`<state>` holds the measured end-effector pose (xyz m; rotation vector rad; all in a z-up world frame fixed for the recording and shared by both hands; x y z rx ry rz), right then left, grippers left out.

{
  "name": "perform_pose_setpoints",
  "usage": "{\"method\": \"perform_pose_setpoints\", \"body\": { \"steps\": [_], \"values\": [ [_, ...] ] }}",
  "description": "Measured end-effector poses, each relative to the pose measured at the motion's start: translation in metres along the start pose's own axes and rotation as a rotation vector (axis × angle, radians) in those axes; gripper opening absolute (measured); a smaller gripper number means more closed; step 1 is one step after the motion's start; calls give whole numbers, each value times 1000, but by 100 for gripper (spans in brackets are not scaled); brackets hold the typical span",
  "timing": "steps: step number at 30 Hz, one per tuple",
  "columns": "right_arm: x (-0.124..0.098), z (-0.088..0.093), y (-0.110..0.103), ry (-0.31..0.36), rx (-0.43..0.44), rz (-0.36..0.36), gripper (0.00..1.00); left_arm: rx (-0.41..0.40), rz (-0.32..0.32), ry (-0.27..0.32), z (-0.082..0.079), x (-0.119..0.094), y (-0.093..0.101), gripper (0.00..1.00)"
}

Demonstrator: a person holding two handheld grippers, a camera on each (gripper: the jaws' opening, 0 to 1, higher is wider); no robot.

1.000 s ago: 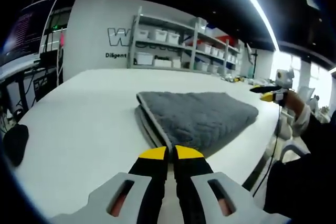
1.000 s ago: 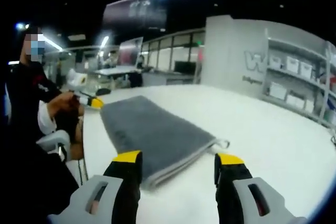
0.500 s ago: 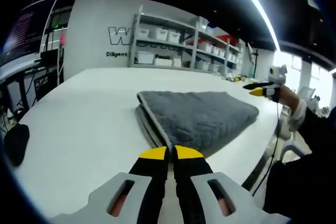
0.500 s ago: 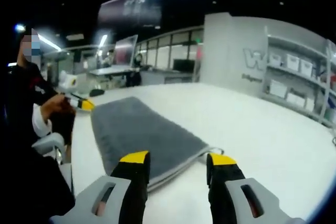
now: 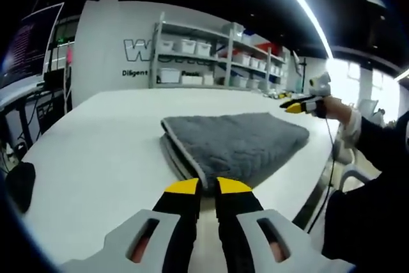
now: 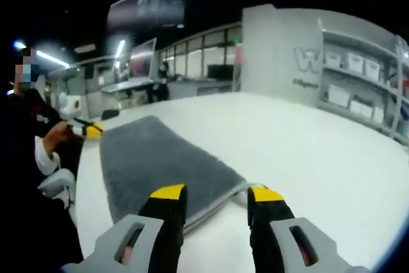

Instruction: Open the folded towel by lifting each exposed corner and separating the folded layers until the towel lies flat within the target outline without major curled edges

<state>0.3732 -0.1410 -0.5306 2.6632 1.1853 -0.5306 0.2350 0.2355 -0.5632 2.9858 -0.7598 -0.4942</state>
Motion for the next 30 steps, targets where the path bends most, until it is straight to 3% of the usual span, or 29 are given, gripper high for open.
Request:
{"method": "perform_pose_setpoints", "body": {
  "steps": [15, 30],
  "values": [
    [33, 6, 8, -79, -14, -3, 30, 4, 38, -3, 1, 0, 4, 17],
    [56, 19, 21, -114, 135, -28, 23, 24, 48, -34, 8, 6, 5, 20]
  ]
}}
Point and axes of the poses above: the point that each gripper's makers call its tool centre point, and the gripper's own axes: x roughly forward along the fingers, y roughly to its right, z roughly out of its underside, the point moved 4 cm from there along -x, roughly backward along the fingers, and after that the axes turned 1 degree about -y, right-handed, at the moved point
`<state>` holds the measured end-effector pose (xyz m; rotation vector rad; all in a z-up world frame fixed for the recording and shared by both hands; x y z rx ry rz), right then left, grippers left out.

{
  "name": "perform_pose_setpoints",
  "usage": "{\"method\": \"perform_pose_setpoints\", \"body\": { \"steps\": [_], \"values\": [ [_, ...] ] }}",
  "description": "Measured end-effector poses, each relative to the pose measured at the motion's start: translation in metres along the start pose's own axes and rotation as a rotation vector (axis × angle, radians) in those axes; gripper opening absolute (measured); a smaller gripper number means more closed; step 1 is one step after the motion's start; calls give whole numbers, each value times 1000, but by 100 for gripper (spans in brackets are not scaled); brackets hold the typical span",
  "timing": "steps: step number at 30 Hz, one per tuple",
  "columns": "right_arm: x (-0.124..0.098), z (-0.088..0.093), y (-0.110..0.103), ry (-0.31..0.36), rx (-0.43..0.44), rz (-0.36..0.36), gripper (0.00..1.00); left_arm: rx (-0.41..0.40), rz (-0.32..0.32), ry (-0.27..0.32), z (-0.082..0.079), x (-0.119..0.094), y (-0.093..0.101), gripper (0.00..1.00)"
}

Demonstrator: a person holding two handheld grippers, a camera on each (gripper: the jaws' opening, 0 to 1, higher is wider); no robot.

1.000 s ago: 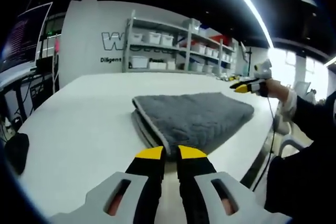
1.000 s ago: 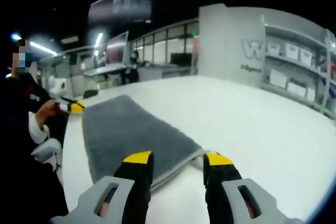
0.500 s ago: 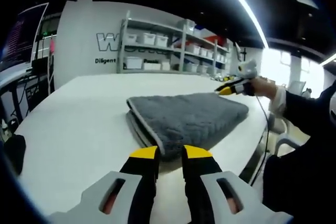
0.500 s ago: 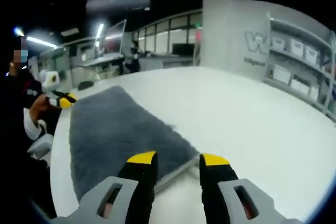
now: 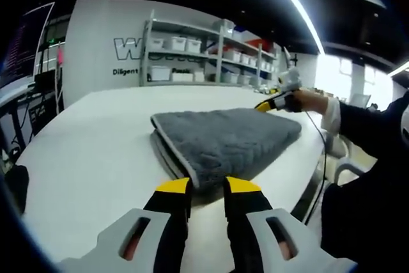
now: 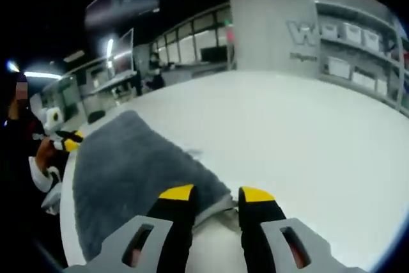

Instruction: Open the folded towel by lifting each exposed corner and separating the folded layers until the towel lies flat within the target outline without major curled edges

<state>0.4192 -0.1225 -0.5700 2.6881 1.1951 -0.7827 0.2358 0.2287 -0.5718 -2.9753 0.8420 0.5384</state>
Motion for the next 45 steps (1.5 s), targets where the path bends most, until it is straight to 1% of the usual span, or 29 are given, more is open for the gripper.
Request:
{"method": "perform_pose_setpoints", "body": {
  "steps": [3, 7, 13, 16, 19, 23, 30, 35, 40, 45],
  "values": [
    [0, 2, -1, 8, 13, -4, 21, 20, -16, 0, 1, 1, -2, 17],
    [0, 3, -3, 16, 4, -15, 18, 13, -33, -25, 6, 1, -5, 11],
    [1, 4, -7, 12, 2, -30, 11, -19, -36, -34, 6, 3, -8, 7],
    [-2, 4, -7, 17, -3, -31, 8, -9, -54, -46, 4, 5, -8, 7],
    [-5, 4, -7, 16, 2, -33, 7, 4, -65, -58, 2, 6, -10, 6],
    [-7, 5, -8, 5, 6, -33, 6, 4, -69, -61, 0, 7, -15, 6],
    [-15, 8, -12, -30, -19, -35, 5, -13, -78, -73, -3, 11, -21, 6],
    [-23, 11, -15, -50, -27, -40, 5, 4, -94, -86, -6, 17, -24, 6],
    [-28, 15, -17, -48, -42, -37, 5, 5, -97, -86, -11, 21, -32, 5],
    [-31, 16, -17, -60, -41, -39, 5, 33, -101, -115, -16, 29, -38, 5]
  ]
}}
Point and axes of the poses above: the point that each gripper's makers call its tool centre point, and the gripper's own axes: x roughly forward along the fingers, y roughly to its right, z roughly out of its underside, the point moved 4 cm from there along -x, roughly backward along the fingers, and after that the axes turned 1 degree about -y, right-handed, at the moved point
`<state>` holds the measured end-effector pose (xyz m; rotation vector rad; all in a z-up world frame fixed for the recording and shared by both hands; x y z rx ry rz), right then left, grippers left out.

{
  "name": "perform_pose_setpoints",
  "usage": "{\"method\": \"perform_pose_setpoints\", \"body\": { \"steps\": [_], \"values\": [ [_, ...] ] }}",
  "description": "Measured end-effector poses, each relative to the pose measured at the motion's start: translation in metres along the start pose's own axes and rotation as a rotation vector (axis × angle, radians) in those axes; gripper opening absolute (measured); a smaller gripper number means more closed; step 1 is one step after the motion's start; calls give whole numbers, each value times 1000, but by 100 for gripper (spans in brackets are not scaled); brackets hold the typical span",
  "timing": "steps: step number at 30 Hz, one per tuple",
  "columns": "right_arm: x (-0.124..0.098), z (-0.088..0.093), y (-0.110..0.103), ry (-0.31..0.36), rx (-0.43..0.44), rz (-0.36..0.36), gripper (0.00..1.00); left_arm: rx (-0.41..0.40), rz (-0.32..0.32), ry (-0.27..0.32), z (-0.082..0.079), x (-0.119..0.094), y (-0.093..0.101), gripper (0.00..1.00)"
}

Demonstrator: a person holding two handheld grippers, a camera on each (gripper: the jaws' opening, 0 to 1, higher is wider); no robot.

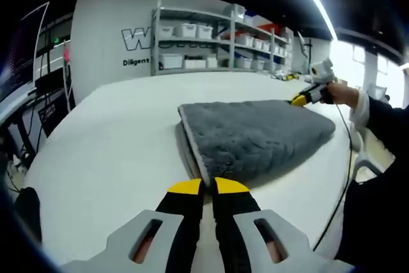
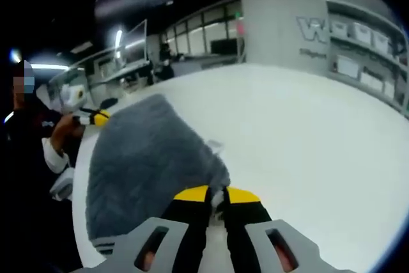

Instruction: Open the folded towel by lifting each exposed corner and separating the folded layers until the towel lies flat within the target outline without major curled edges

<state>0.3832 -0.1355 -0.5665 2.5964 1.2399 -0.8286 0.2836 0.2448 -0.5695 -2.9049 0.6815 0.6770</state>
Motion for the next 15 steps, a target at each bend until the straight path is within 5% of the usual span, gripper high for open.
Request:
{"method": "perform_pose_setpoints", "body": {
  "steps": [15],
  "values": [
    [-14, 9, -10, 8, 70, -28, 5, 57, -19, -79, -11, 15, -10, 5]
  ]
}}
Point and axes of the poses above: the point that each gripper's makers call its tool centre point, and the gripper's own axes: x roughly forward along the fingers, y roughly to its right, z roughly out of its underside, the point moved 4 cm from there along -x, roughly backward along the fingers, and after that the axes turned 1 degree about -y, right-handed, at the moved point
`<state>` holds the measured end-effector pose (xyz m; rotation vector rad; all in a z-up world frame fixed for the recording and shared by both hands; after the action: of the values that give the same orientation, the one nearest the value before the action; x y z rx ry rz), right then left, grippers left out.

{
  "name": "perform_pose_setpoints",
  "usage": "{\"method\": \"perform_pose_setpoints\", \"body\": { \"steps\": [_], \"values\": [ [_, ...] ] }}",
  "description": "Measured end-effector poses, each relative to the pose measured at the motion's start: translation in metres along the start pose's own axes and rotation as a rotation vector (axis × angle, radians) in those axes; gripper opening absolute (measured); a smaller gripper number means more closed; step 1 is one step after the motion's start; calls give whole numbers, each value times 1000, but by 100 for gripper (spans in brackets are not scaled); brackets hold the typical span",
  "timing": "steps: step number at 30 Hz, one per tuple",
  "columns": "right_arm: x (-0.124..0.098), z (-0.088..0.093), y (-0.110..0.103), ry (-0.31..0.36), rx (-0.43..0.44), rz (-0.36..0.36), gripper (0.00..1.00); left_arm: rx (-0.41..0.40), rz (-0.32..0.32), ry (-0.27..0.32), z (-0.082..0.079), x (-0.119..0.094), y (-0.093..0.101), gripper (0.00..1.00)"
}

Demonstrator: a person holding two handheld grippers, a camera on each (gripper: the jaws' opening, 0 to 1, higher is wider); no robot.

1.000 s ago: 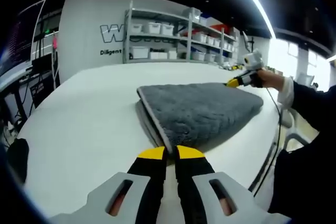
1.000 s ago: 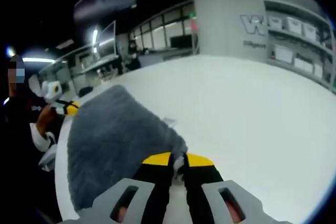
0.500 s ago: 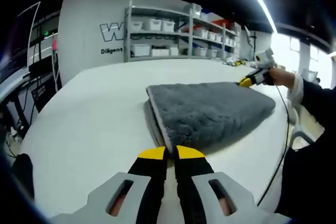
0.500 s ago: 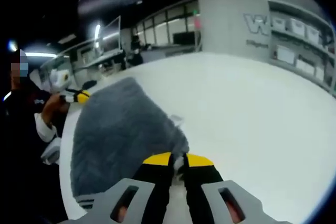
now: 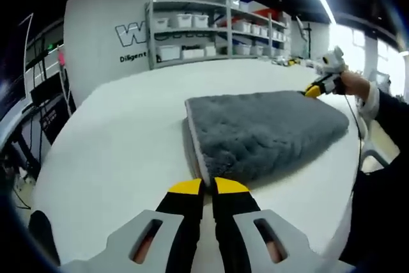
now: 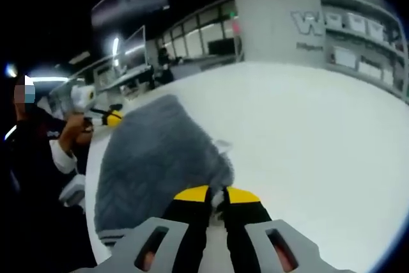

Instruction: Open the folded towel by lifting each exposed corner and separating the folded layers until the towel lies flat within the target outline without major curled edges

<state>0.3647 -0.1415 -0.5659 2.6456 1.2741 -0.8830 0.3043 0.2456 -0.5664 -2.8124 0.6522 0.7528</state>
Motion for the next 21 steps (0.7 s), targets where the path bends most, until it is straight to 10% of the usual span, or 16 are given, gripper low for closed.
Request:
{"method": "perform_pose_setpoints", "body": {
  "steps": [21],
  "values": [
    [-15, 12, -19, 2, -18, -21, 5, 50, 45, -64, -18, 31, -21, 5]
  ]
}}
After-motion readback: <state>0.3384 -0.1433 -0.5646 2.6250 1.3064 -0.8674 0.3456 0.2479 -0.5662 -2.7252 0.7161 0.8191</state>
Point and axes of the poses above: the point that each gripper's makers call its tool centre point, and the gripper's own axes: x roughly forward along the fingers, y roughly to its right, z roughly out of its underside, the point moved 4 cm from there along -x, roughly backward along the fingers, and after that the axes turned 1 degree about -y, right-handed, at the moved point
